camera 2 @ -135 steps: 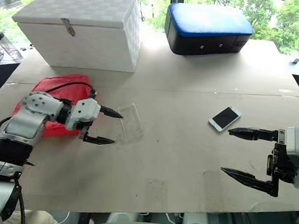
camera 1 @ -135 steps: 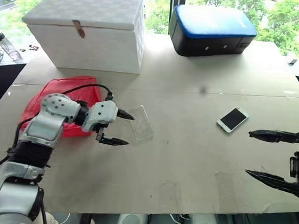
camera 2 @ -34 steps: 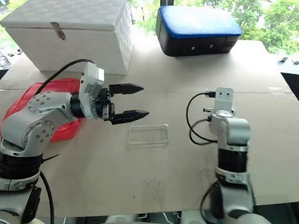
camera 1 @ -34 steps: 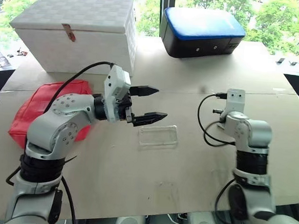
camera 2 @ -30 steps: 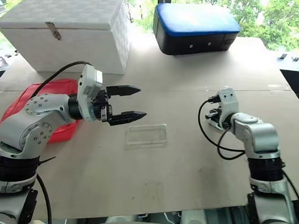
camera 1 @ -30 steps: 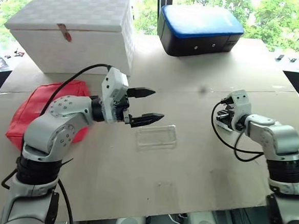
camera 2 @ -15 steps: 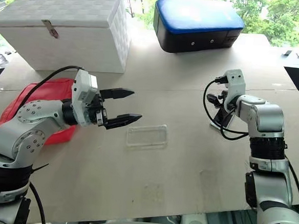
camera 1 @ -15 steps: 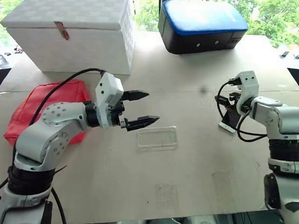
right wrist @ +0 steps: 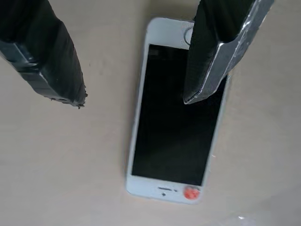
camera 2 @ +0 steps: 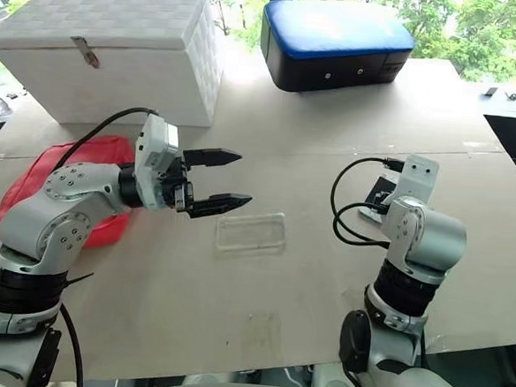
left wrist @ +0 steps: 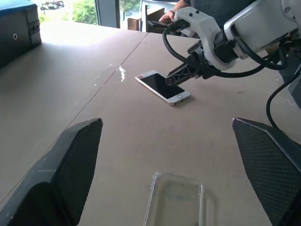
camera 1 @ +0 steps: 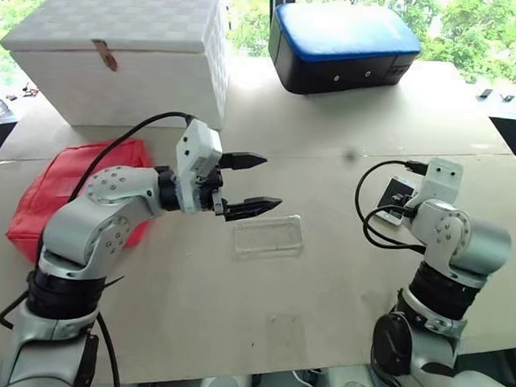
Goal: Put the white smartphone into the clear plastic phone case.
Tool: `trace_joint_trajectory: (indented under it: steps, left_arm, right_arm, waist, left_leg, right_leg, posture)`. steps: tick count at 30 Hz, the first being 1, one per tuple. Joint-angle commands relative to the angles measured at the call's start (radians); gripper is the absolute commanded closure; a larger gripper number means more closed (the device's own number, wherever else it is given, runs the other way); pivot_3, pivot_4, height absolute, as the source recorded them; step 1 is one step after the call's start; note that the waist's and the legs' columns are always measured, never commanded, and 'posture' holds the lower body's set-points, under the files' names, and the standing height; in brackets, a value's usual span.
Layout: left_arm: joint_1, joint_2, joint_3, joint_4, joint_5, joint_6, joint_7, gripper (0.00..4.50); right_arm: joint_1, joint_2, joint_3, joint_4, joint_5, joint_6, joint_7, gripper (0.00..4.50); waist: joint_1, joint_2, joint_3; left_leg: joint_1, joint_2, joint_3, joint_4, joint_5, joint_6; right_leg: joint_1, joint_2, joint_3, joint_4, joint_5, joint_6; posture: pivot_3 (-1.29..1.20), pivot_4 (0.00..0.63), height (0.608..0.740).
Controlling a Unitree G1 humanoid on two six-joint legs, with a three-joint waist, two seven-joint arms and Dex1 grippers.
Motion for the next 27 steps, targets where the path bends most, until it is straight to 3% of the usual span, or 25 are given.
trace_joint_trajectory:
  steps: [1,5,7,8,10,19,27]
  left_arm:
    - [-0.027,-0.002,0.003,-0.003,0.003,-0.024,-0.015,0.00]
    - [-0.026,0.001,0.009,-0.017,-0.003,-0.012,-0.012,0.00]
    - [-0.014,0.007,0.018,-0.030,-0.004,-0.007,-0.004,0.00]
    - [-0.007,0.010,0.024,-0.036,-0.006,-0.004,0.000,0.00]
    - [0.003,0.014,0.034,-0.051,-0.013,0.005,0.010,0.00]
    - [0.027,0.011,0.049,-0.090,-0.022,0.028,0.044,0.00]
    - [0.029,0.010,0.043,-0.085,-0.016,0.017,0.031,0.00]
  right_arm:
    - [-0.068,0.049,-0.040,0.026,-0.045,0.006,-0.037,0.90]
    - [-0.107,0.089,-0.089,0.064,-0.046,0.006,-0.033,0.90]
    - [-0.092,0.075,-0.111,0.056,0.069,-0.041,0.102,0.90]
    - [-0.087,0.067,-0.119,0.061,0.073,-0.047,0.107,0.42]
    - [-0.082,0.061,-0.127,0.069,0.064,-0.054,0.097,0.14]
    - [-0.109,0.085,-0.110,0.215,0.038,-0.108,0.023,0.14]
    - [-0.118,0.128,-0.130,0.372,0.083,-0.208,-0.026,0.14]
  waist:
    - [0.000,0.000,0.000]
    - [0.004,0.000,0.000]
    - [0.003,0.000,0.000]
    - [0.002,0.000,0.000]
    - [-0.001,0.000,0.000]
    - [0.000,0.000,0.000]
    - [-0.004,-0.011,-0.007]
  left_leg:
    - [0.000,0.000,0.000,0.000,0.000,0.000]
    - [-0.001,0.000,0.000,0.000,0.000,0.000]
    - [-0.001,0.000,0.000,-0.001,0.000,0.000]
    - [-0.001,-0.001,0.000,-0.001,0.000,0.000]
    - [-0.001,0.000,0.001,-0.001,0.000,0.000]
    - [0.000,0.000,0.001,-0.001,0.000,0.000]
    - [0.002,-0.001,0.001,0.001,0.000,0.000]
  right_leg:
    - [0.000,0.000,0.000,0.000,0.000,0.000]
    - [0.000,0.000,0.001,-0.001,0.000,0.000]
    - [0.000,0.000,0.002,-0.001,0.000,0.000]
    - [0.000,0.000,0.002,-0.002,0.000,0.000]
    - [-0.001,0.000,0.003,-0.002,0.000,0.000]
    - [-0.001,0.000,0.003,-0.001,0.000,0.000]
    - [0.002,0.001,0.005,0.000,0.000,0.000]
  posture:
    - [0.00,0.150,0.740]
    - [0.00,0.150,0.740]
    - [0.00,0.150,0.740]
    - [0.00,0.150,0.740]
    - [0.00,0.150,0.740]
    - [0.00,0.150,0.740]
    - [0.00,0.150,0.740]
